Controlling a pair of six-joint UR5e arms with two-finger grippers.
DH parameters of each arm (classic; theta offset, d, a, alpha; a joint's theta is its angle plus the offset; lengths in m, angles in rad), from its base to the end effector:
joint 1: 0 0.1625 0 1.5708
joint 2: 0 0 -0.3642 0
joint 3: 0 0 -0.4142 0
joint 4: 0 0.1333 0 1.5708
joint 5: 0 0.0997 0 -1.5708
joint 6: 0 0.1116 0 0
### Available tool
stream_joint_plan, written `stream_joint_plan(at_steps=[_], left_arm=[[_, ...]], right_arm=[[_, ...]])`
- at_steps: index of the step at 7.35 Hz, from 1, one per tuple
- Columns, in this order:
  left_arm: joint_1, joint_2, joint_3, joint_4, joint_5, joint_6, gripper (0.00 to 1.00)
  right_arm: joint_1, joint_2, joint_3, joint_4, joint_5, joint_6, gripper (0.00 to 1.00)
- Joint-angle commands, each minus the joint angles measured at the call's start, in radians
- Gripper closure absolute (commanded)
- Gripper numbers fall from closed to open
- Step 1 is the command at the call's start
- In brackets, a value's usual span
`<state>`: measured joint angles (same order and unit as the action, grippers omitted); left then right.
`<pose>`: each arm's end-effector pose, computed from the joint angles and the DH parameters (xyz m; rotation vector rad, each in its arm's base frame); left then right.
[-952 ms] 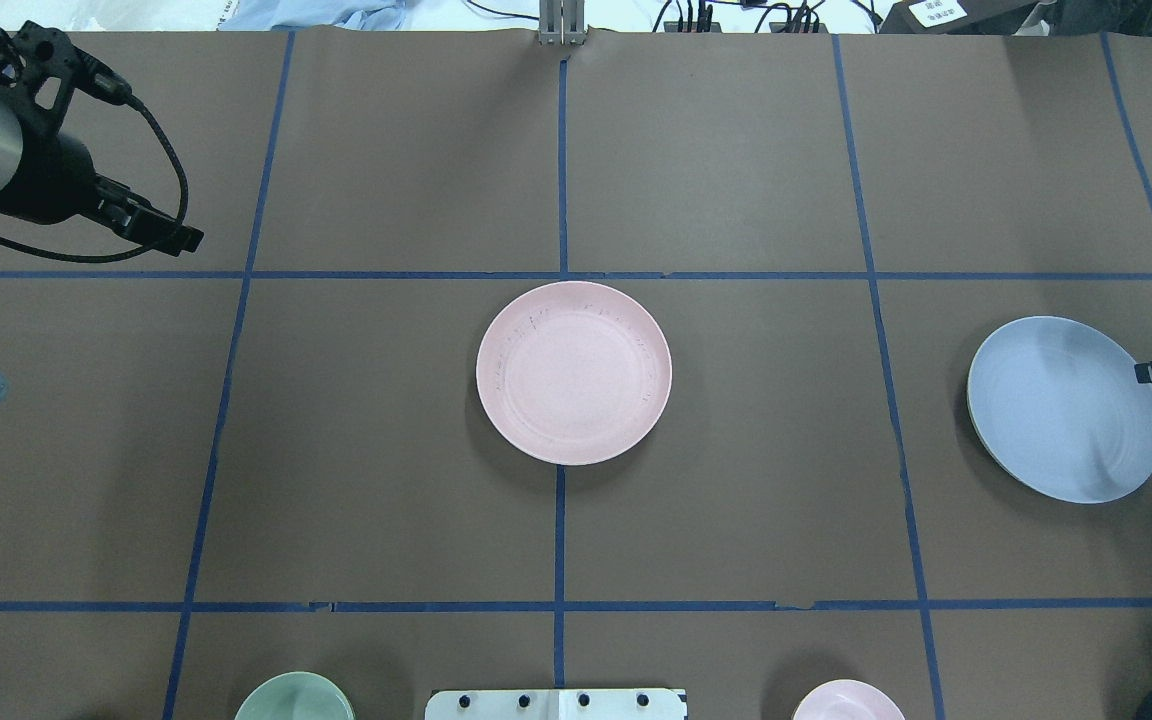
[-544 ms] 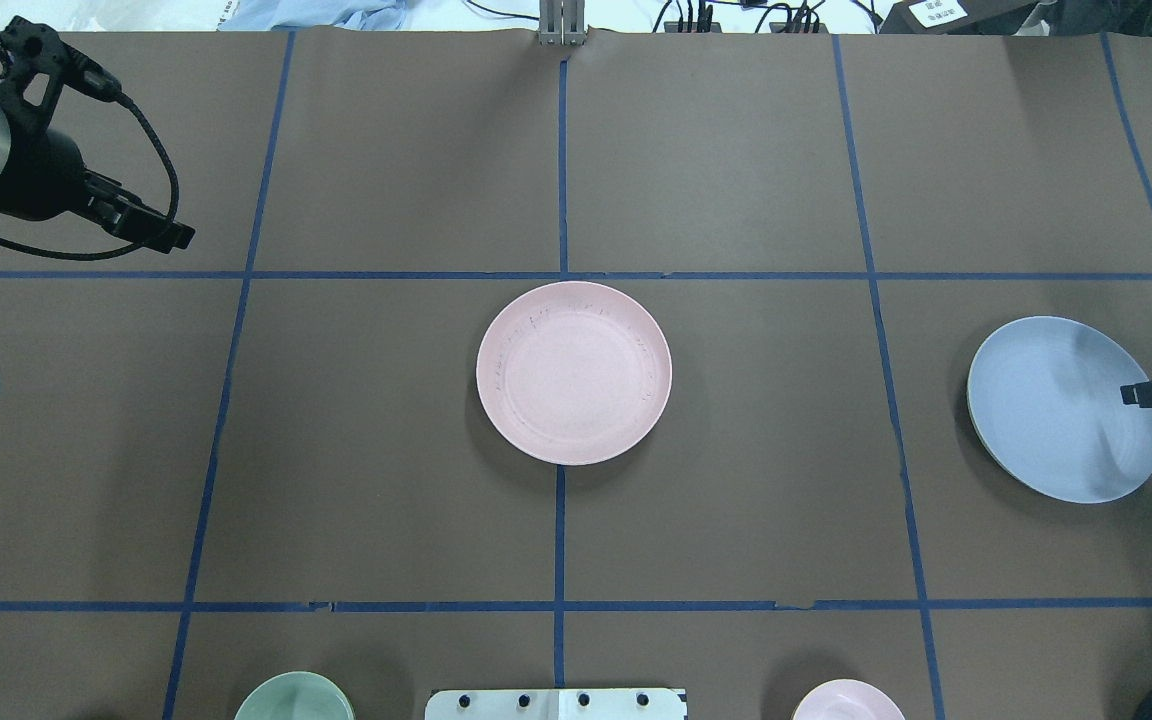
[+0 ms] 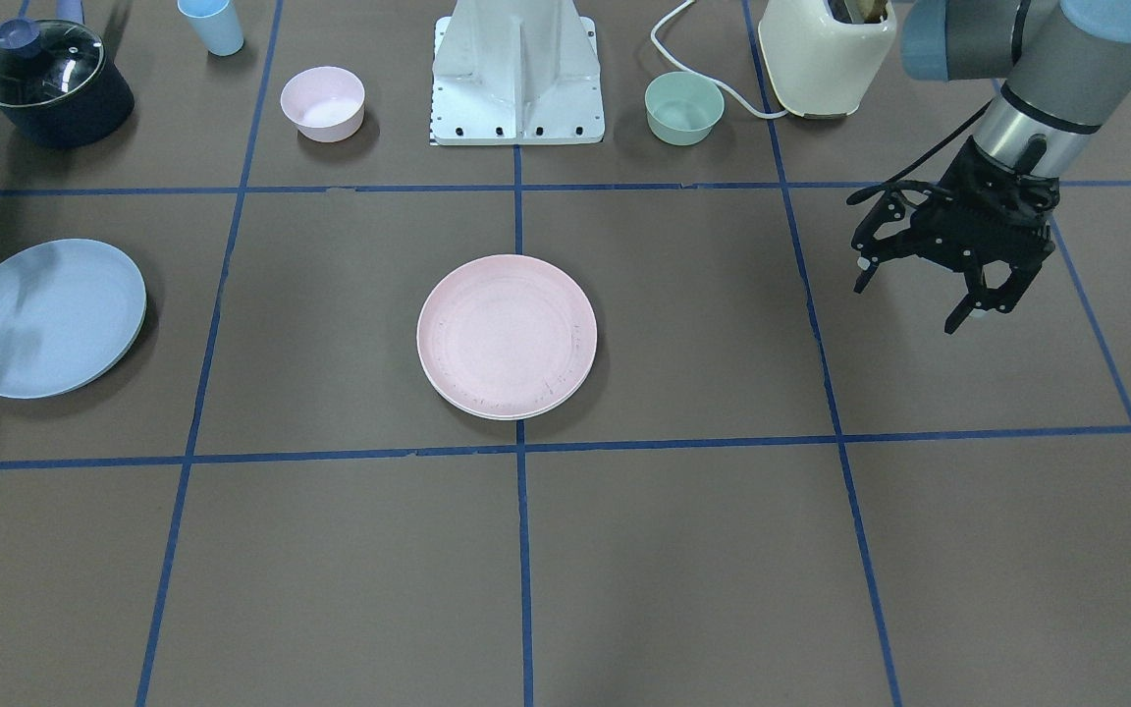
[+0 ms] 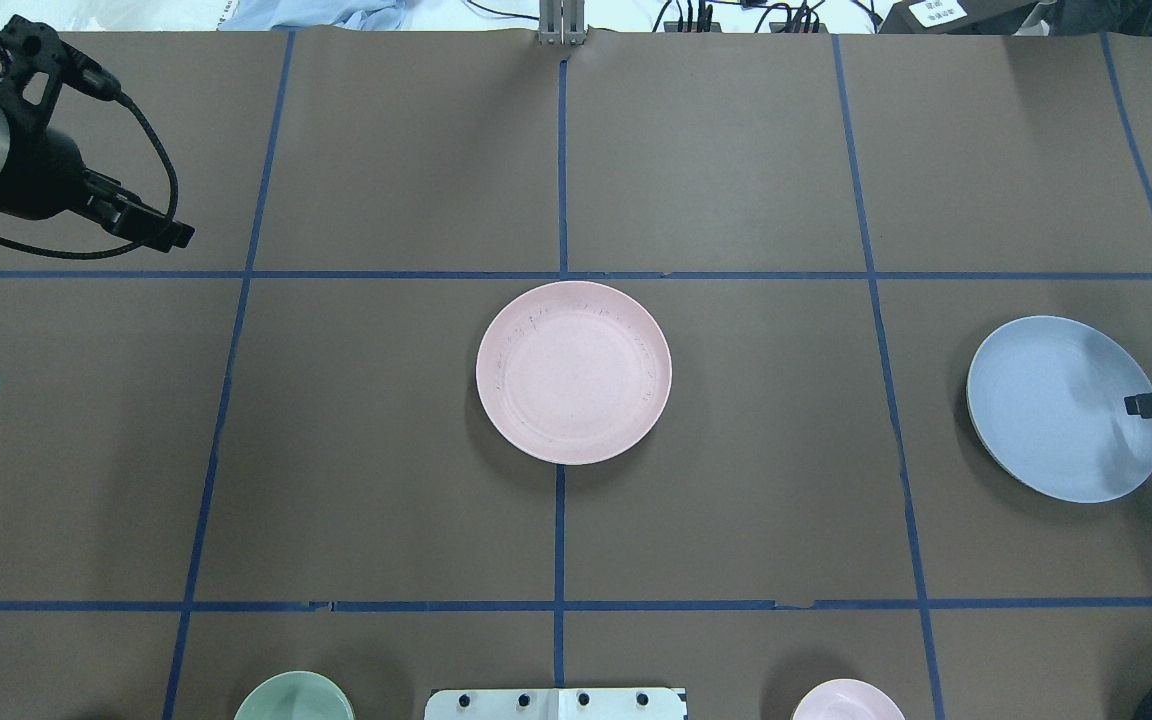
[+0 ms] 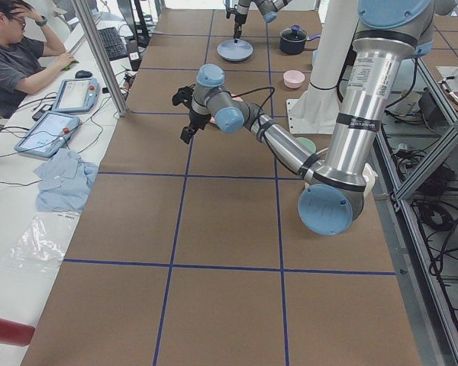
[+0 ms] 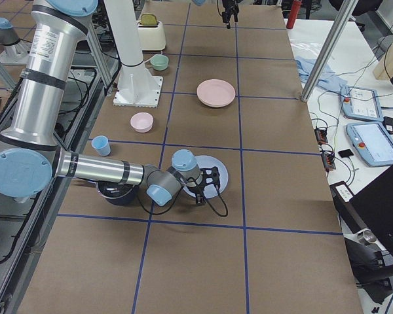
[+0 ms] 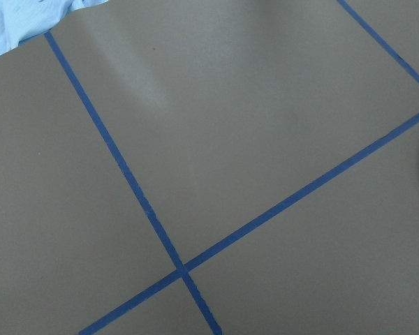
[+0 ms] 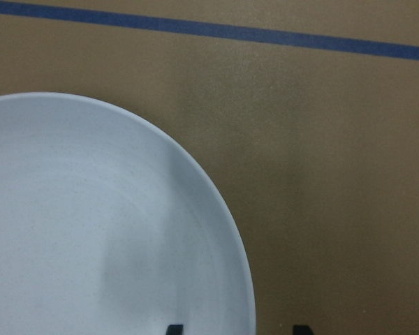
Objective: Stack three plates with pink and blue
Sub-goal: 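Lower the right gripper to the rim of the light blue plate and grasp it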
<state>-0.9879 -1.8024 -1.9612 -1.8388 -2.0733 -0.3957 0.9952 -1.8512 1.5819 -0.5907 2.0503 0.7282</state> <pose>0.2413 -0.5105 0.2597 0.5510 0.8269 0.3951 -0.1701 -0.4125 0.6327 0.2752 -0.7867 -0.0267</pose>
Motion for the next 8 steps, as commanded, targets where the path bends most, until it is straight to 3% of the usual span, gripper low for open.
stream_joint_plan(at_steps=[1,4,6,7,8], left_arm=[[0.0,0.0,0.001,0.0,-0.002,0.0,0.0],[0.002,0.0,-0.001,-0.004,-0.002,-0.005,0.0],[0.0,0.0,-0.001,-0.004,-0.002,-0.005,0.0],[0.0,0.0,-0.001,-0.004,-0.002,-0.005,0.0],[0.0,0.002,-0.001,-0.004,-0.002,-0.008,0.0]], right_arm=[[-0.006,0.001,-0.002,0.0,-0.005,0.0,0.97],[-0.003,0.006,0.018,0.011,-0.004,0.002,1.0],[0.005,0.019,0.134,-0.02,0.03,0.005,1.0],[0.032,0.089,0.177,-0.082,0.1,0.082,1.0],[0.033,0.174,0.203,-0.093,0.108,0.211,1.0]])
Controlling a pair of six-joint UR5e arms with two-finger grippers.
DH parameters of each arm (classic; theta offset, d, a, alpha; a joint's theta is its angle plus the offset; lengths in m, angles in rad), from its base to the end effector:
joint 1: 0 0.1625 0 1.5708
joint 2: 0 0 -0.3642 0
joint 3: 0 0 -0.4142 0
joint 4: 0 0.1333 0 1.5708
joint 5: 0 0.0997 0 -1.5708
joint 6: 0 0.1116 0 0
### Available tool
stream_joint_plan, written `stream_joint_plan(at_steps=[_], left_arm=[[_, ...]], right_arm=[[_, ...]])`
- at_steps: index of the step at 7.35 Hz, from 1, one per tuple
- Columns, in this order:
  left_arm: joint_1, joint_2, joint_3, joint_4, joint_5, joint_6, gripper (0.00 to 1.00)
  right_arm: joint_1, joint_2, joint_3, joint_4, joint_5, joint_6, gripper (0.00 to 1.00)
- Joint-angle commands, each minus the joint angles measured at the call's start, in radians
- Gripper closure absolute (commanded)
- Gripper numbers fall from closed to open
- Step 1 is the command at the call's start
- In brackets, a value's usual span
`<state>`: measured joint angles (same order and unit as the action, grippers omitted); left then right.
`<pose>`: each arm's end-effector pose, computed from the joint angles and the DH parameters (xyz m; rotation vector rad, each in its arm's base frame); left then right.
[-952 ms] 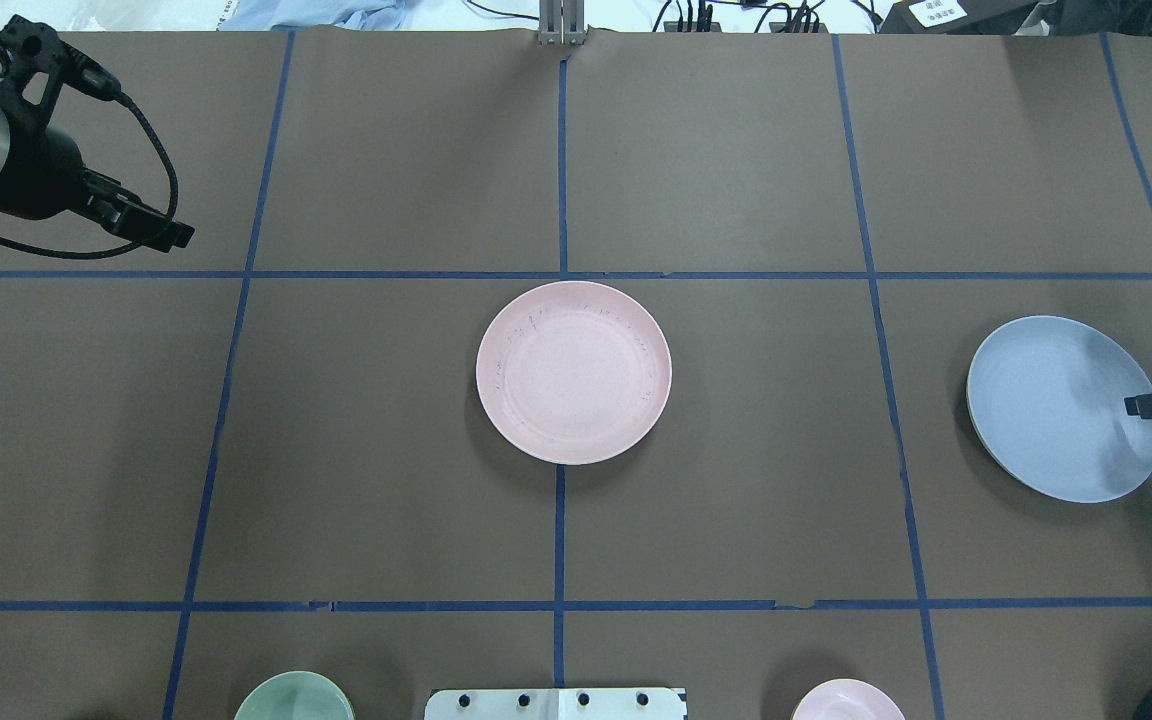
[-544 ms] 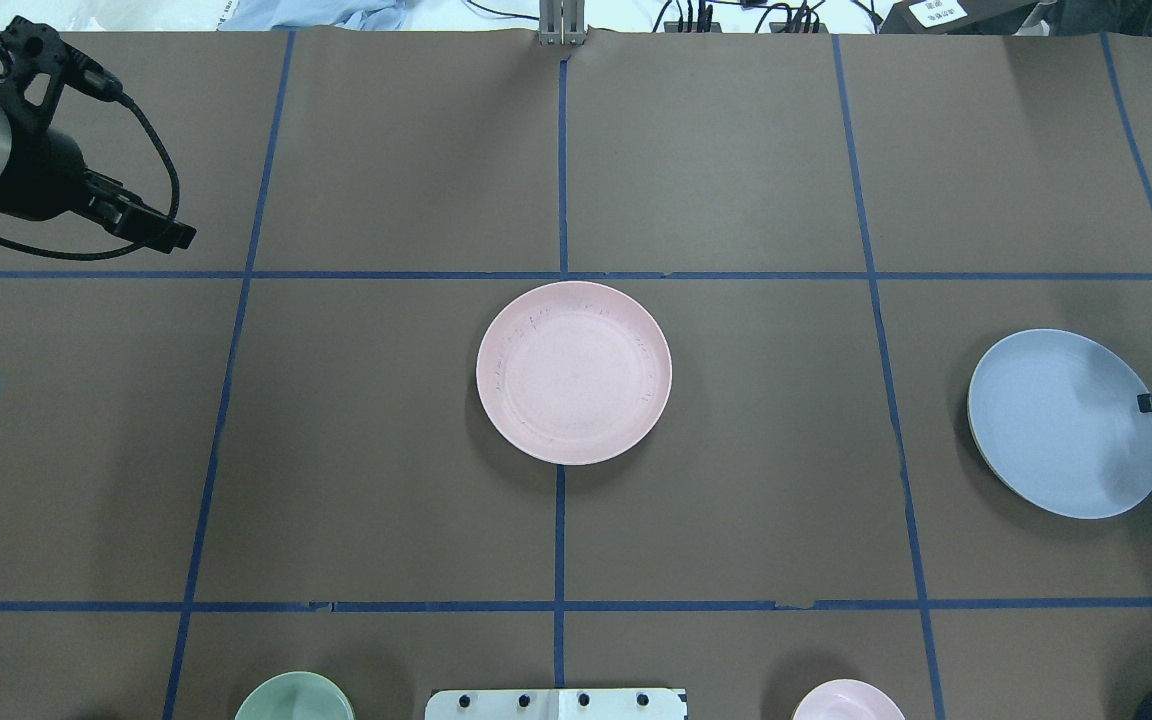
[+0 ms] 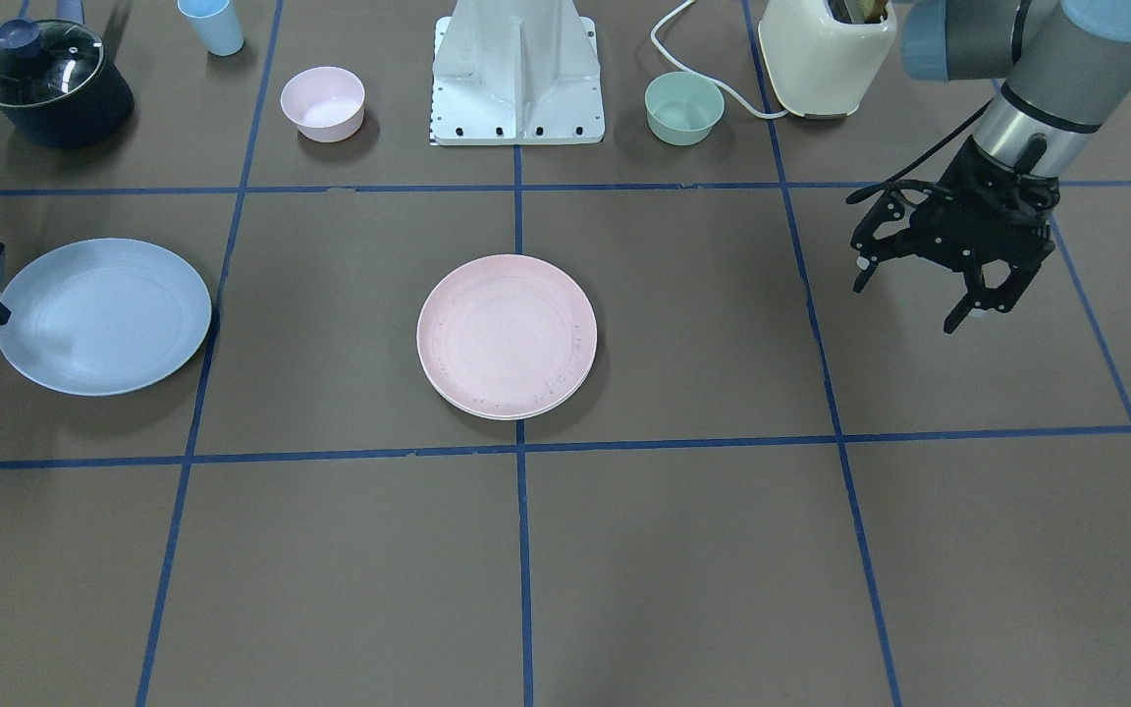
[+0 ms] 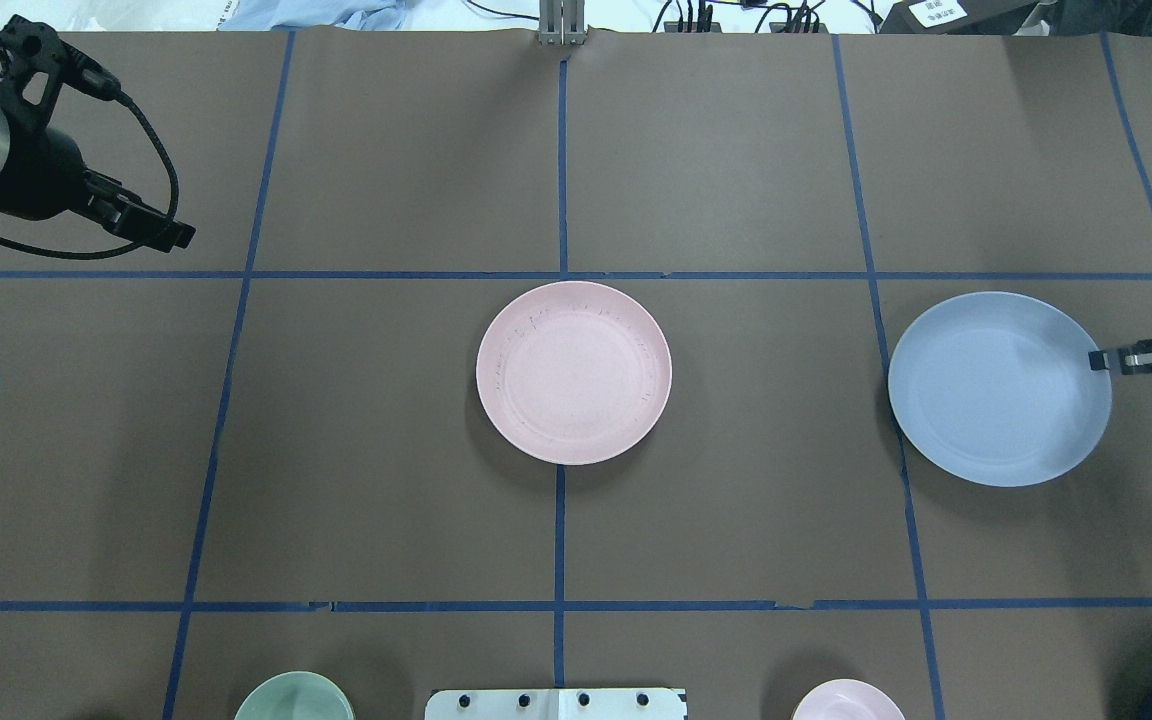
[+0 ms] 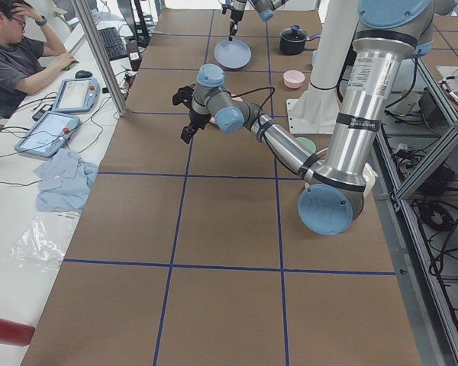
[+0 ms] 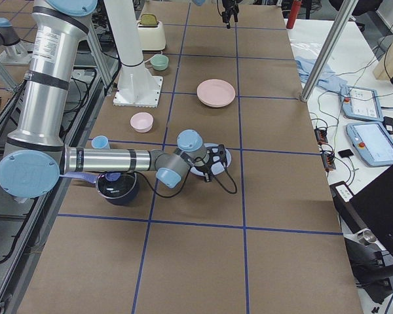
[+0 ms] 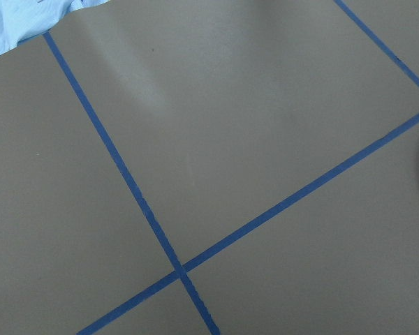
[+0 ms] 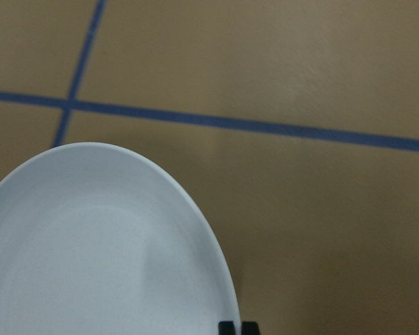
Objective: Stack three plates with pink and blue
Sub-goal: 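Lift the light blue plate with the right gripper and carry it over the pink plate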
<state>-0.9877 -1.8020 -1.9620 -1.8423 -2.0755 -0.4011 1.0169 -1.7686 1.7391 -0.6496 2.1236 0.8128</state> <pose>0.2413 -0.5100 0.2590 0.5510 0.8316 0.3922 -0.1884 -0.4467 0.5139 0.3470 -0.9452 -0.0097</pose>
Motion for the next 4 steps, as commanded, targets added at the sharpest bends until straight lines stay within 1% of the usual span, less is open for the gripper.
stream_joint_plan(at_steps=[1,2,3,4], left_arm=[[0.0,0.001,0.0,-0.002,0.0,-0.004,0.0],[0.0,0.001,0.002,-0.002,0.0,-0.004,0.0],[0.0,0.001,0.002,-0.002,0.0,-0.005,0.0],[0.001,0.0,0.002,-0.002,-0.001,-0.005,0.0]], right_arm=[[0.0,0.18,0.051,-0.039,0.038,0.244,1.0],[-0.036,0.255,0.053,-0.039,0.03,0.314,1.0],[-0.096,0.323,0.051,-0.053,-0.006,0.383,1.0],[-0.172,0.38,0.065,-0.106,-0.078,0.44,1.0]])
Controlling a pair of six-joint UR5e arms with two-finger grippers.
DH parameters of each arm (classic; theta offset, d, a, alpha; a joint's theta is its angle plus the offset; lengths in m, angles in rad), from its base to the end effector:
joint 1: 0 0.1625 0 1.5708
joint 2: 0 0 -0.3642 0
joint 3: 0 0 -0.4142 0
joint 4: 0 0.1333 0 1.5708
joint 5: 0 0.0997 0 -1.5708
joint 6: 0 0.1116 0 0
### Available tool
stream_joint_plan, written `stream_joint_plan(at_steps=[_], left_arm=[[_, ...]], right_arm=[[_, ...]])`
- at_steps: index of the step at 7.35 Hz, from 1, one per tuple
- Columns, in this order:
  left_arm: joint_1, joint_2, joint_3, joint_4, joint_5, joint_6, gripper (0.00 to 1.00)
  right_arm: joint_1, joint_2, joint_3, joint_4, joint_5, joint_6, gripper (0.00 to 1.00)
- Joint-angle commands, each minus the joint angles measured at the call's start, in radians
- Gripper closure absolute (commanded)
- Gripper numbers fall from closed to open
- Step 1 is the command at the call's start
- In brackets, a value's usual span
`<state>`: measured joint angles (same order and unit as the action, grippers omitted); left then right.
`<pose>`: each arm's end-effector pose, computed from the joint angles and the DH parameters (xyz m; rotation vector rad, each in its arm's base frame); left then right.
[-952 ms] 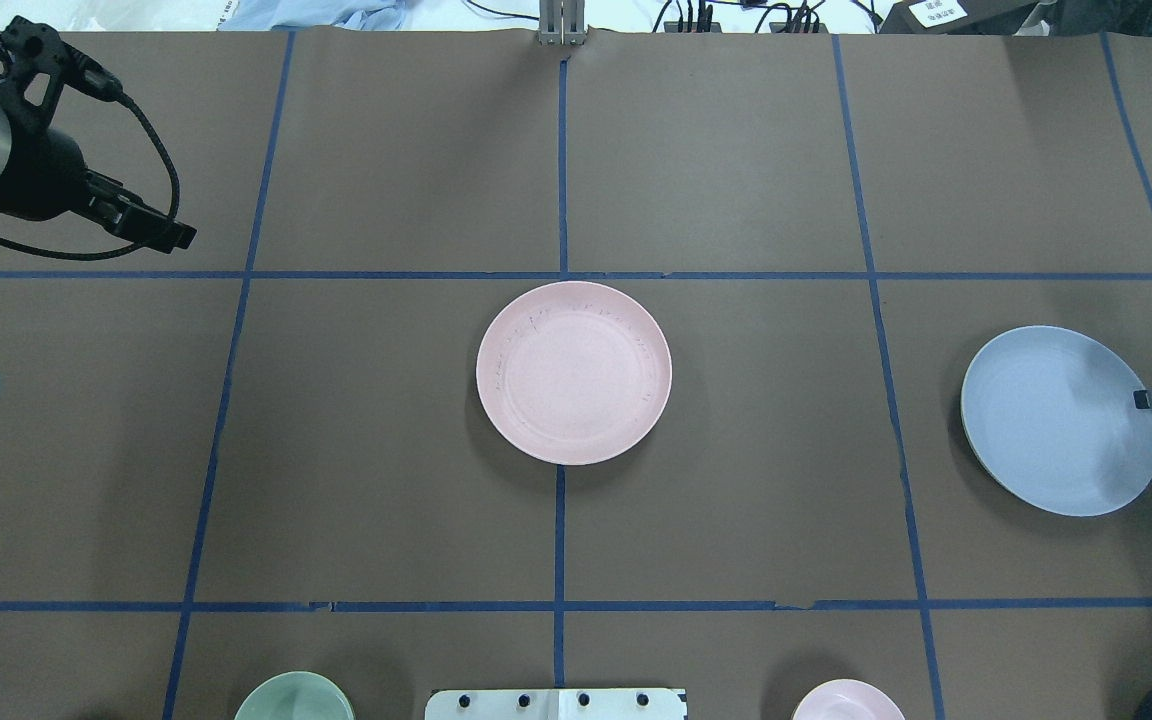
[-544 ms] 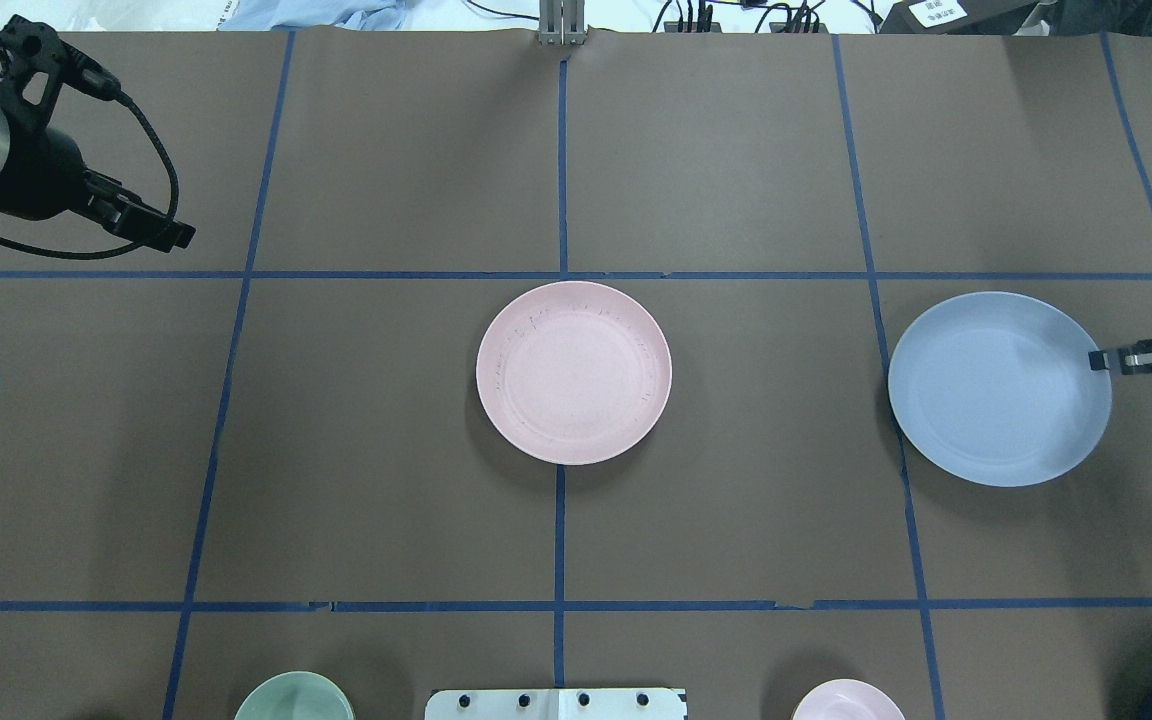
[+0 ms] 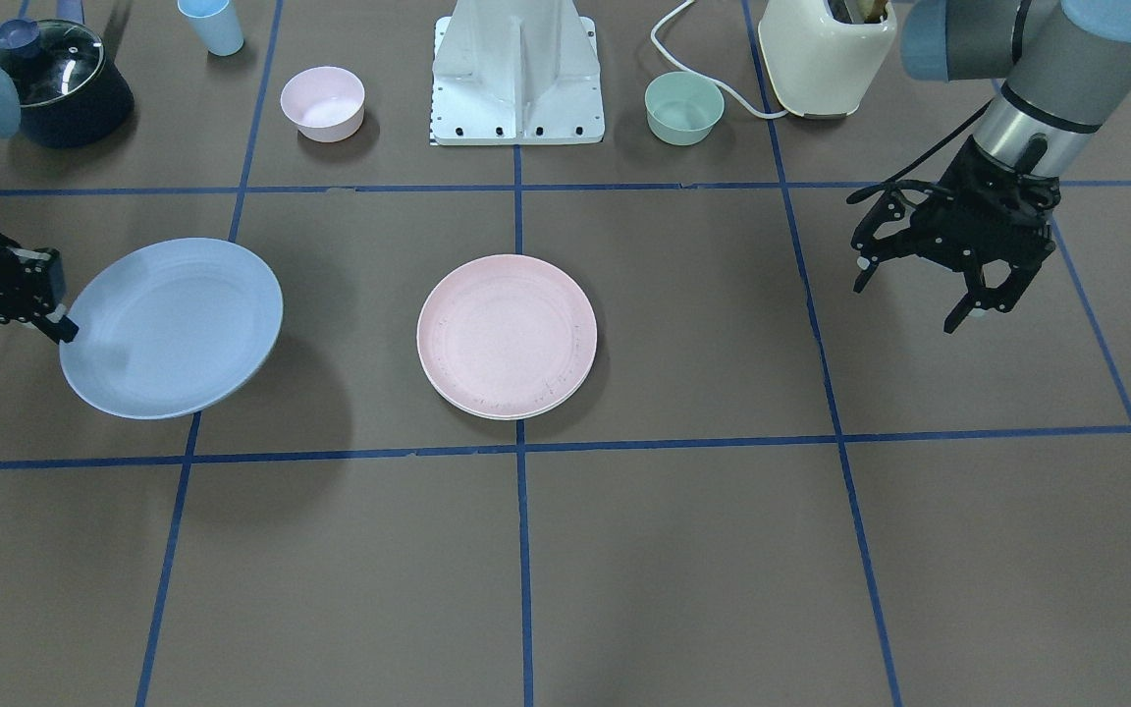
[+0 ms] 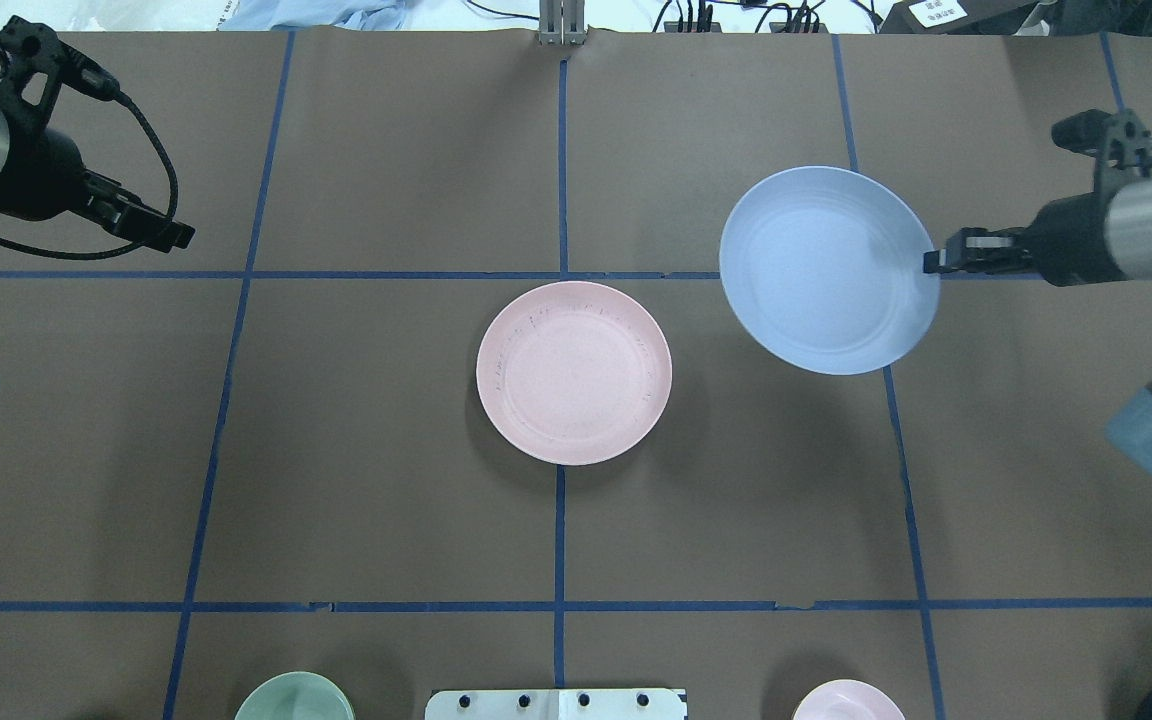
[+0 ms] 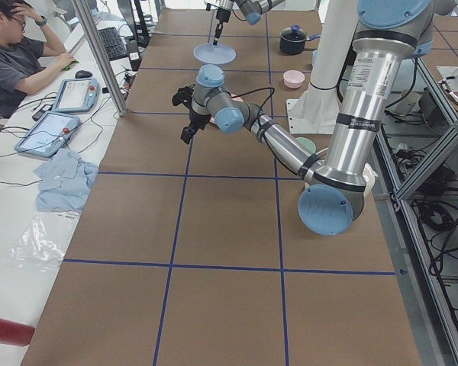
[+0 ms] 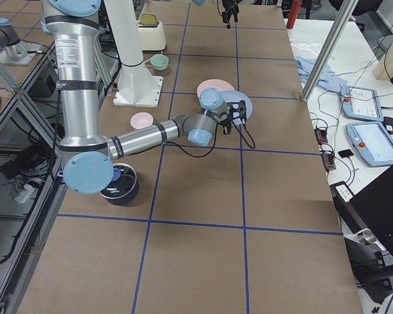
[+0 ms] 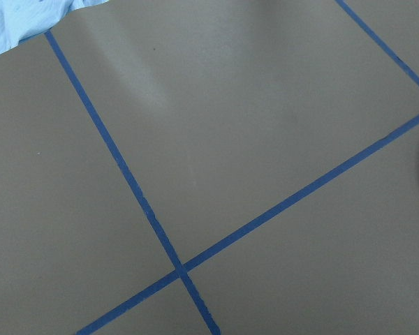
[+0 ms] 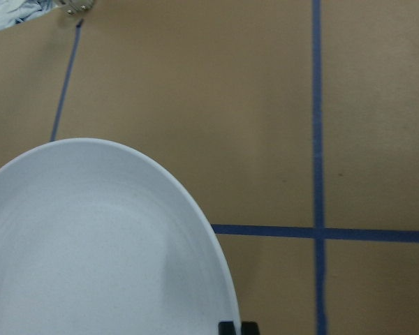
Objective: Stack three plates with pink and blue
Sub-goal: 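Lift the light blue plate with the right gripper and carry it over the pink plate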
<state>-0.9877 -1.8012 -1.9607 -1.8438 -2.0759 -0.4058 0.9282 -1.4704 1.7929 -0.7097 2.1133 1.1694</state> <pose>0.2415 -0.5101 0.2598 0.5482 0.8328 0.3879 -0.2723 -0.4901 0.3374 0.3344 -1.1968 0.1365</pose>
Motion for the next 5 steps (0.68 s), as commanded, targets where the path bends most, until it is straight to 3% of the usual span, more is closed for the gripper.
stream_joint_plan(at_steps=[1,2,3,5], left_arm=[[0.001,0.0,0.0,0.0,-0.001,-0.001,0.0],[0.001,0.0,0.002,0.0,-0.001,-0.001,0.0],[0.001,-0.001,0.005,-0.002,-0.001,-0.001,0.0],[0.003,-0.001,0.008,-0.003,-0.001,-0.002,0.0]], right_arm=[[-0.159,0.158,0.02,-0.15,-0.147,0.14,1.0],[-0.251,0.217,0.043,-0.271,-0.244,0.192,1.0],[-0.341,0.234,0.043,-0.313,-0.356,0.206,1.0],[-0.414,0.239,0.036,-0.376,-0.432,0.208,1.0]])
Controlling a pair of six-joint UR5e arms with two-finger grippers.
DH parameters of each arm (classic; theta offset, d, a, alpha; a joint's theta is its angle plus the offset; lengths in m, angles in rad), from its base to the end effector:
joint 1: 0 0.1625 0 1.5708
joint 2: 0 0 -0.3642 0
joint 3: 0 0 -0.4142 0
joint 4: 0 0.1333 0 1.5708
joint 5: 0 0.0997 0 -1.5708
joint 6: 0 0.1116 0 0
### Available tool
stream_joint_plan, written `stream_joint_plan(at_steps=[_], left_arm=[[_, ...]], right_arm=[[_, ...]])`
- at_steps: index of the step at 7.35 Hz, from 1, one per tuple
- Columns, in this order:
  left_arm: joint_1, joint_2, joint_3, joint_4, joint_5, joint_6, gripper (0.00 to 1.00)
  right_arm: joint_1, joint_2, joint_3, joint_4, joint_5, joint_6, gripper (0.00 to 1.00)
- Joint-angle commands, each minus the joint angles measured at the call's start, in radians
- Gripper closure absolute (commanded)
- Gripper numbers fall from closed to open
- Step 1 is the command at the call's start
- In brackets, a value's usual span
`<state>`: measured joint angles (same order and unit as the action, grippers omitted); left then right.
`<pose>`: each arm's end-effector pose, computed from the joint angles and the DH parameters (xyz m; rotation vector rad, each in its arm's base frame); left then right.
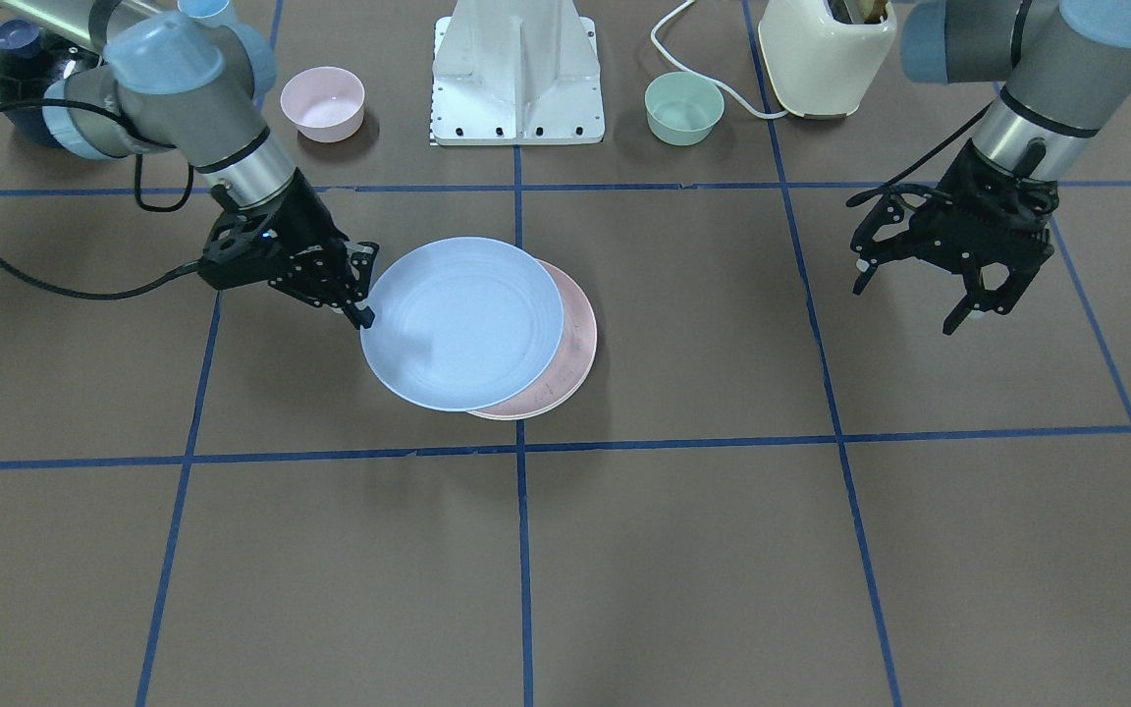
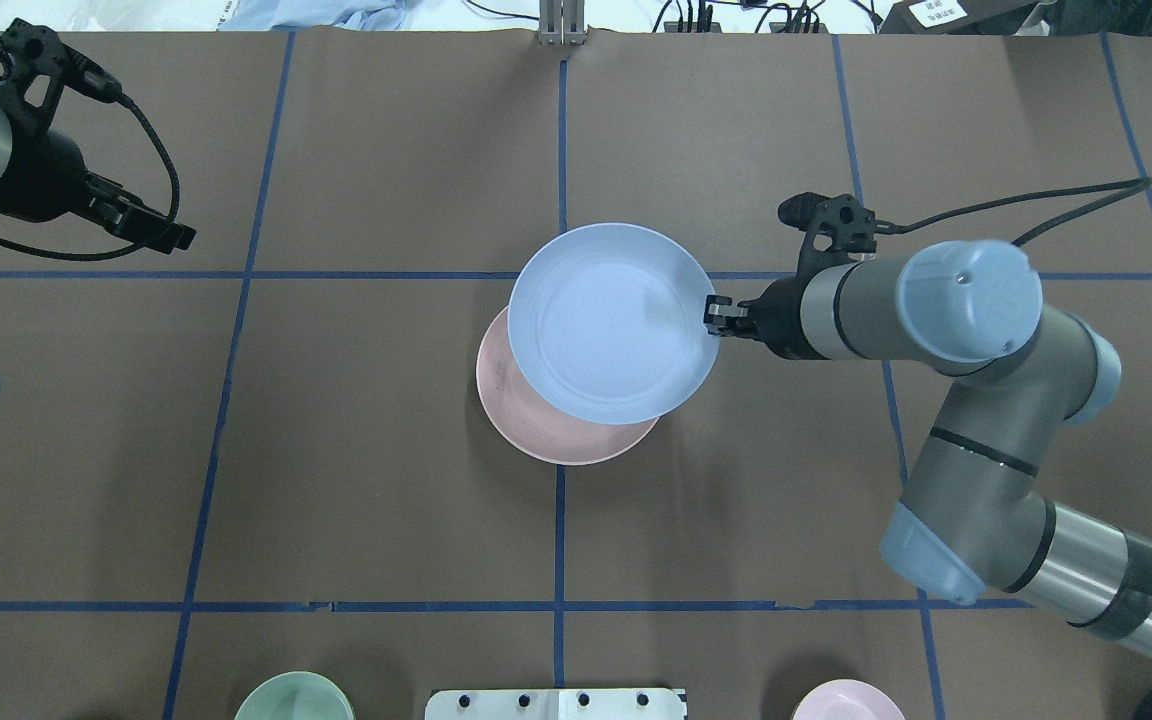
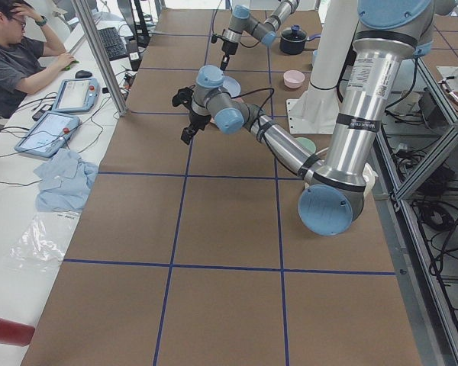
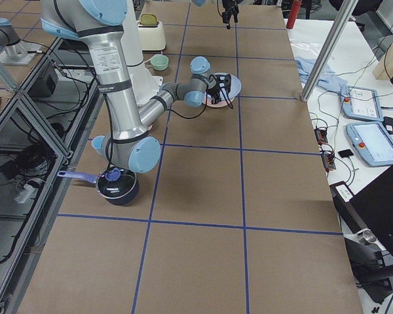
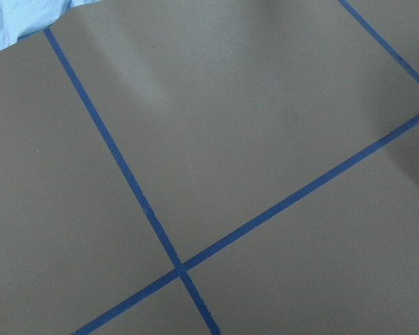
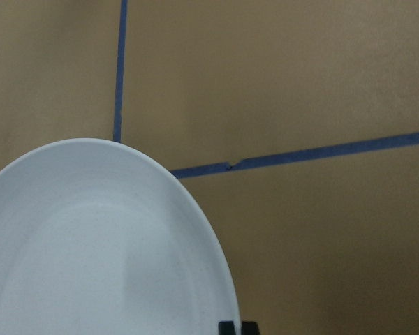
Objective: Stack three plates with pink and blue
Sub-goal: 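Lower the light blue plate onto the pink plate and open the right gripper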
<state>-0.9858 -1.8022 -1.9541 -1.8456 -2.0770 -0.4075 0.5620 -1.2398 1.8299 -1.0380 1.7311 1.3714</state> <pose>0.2435 -0.5110 0.2621 0.5427 0.8332 0.3877 -0.4504 -0.4201 0.2343 0.2841 -1.0958 0.2332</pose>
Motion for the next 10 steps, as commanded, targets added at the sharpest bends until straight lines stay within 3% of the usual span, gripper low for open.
stream_joint_plan(at_steps=[1,10], left_arm=[[0.001,0.0,0.001,-0.001,0.0,-0.001,0.0],[0.001,0.001,0.001,-0.003,0.0,-0.001,0.0]], right_arm=[[-0.06,0.011,-0.001,-0.051,-0.053,0.006,1.0],[-0.085,0.068,-0.064,-0.079,-0.105,0.0,1.0]])
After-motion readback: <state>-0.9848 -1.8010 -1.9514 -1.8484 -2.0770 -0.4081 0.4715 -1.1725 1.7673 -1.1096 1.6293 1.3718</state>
